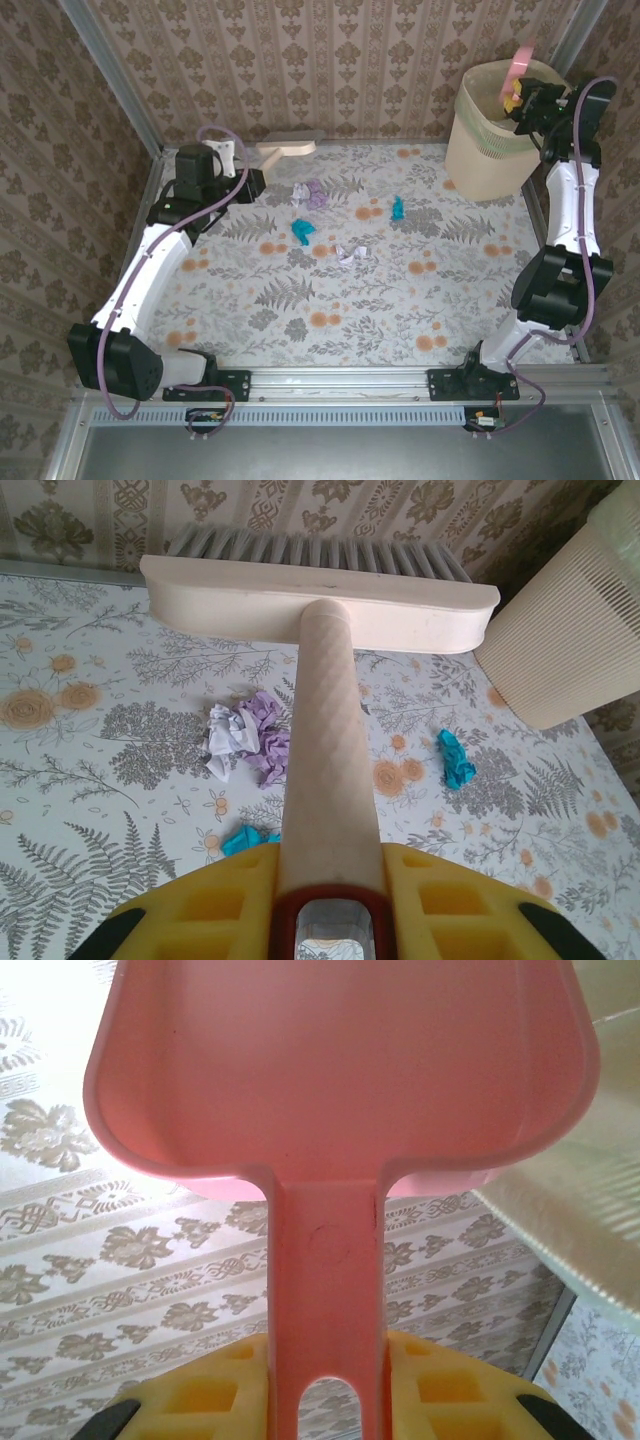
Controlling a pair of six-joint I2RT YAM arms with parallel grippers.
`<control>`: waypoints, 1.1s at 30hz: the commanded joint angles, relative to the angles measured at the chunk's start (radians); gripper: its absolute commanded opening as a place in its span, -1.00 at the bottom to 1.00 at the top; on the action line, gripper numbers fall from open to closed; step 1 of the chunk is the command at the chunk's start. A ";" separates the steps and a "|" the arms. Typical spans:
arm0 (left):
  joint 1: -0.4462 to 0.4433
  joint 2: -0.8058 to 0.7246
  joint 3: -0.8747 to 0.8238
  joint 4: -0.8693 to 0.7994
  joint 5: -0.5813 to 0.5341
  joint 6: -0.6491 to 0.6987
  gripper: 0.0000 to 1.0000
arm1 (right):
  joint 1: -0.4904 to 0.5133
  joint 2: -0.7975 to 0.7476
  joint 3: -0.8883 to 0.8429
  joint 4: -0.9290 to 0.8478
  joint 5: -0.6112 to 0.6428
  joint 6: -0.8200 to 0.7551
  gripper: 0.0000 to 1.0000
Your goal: Sweep away the paper scraps from the table
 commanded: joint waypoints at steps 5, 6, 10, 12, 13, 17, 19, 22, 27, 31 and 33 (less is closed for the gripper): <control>-0.018 -0.012 0.046 0.003 -0.018 0.046 -1.00 | -0.005 -0.066 0.003 -0.016 0.006 -0.005 -1.00; -0.019 -0.012 0.044 0.004 -0.015 0.048 -1.00 | -0.004 -0.069 0.030 -0.082 0.016 -0.066 -1.00; -0.021 -0.024 0.041 0.007 -0.014 0.053 -1.00 | 0.010 -0.097 0.122 -0.284 0.062 -0.263 -1.00; -0.022 -0.028 0.039 0.007 -0.025 0.048 -1.00 | 0.018 -0.122 0.124 -0.317 0.075 -0.320 -1.00; -0.022 -0.030 0.038 0.005 -0.037 0.045 -1.00 | 0.023 -0.138 0.124 -0.334 0.086 -0.355 -1.00; -0.021 -0.041 0.035 0.004 -0.078 0.028 -1.00 | 0.067 -0.190 0.152 -0.446 0.163 -0.550 -1.00; -0.019 -0.050 0.028 0.008 -0.092 0.020 -1.00 | 0.102 -0.224 0.146 -0.453 0.198 -0.637 -1.00; -0.014 -0.071 0.014 0.017 -0.118 0.005 -1.00 | 0.216 -0.281 0.127 -0.512 0.288 -0.834 -1.00; 0.018 -0.122 -0.021 0.040 -0.134 -0.034 -1.00 | 0.470 -0.381 -0.056 -0.463 0.399 -1.083 -1.00; 0.056 -0.172 -0.061 0.068 -0.141 -0.084 -1.00 | 0.693 -0.432 -0.233 -0.355 0.544 -1.282 -1.00; 0.078 -0.199 -0.080 0.074 -0.161 -0.109 -1.00 | 0.827 -0.444 -0.305 -0.330 0.651 -1.416 -1.00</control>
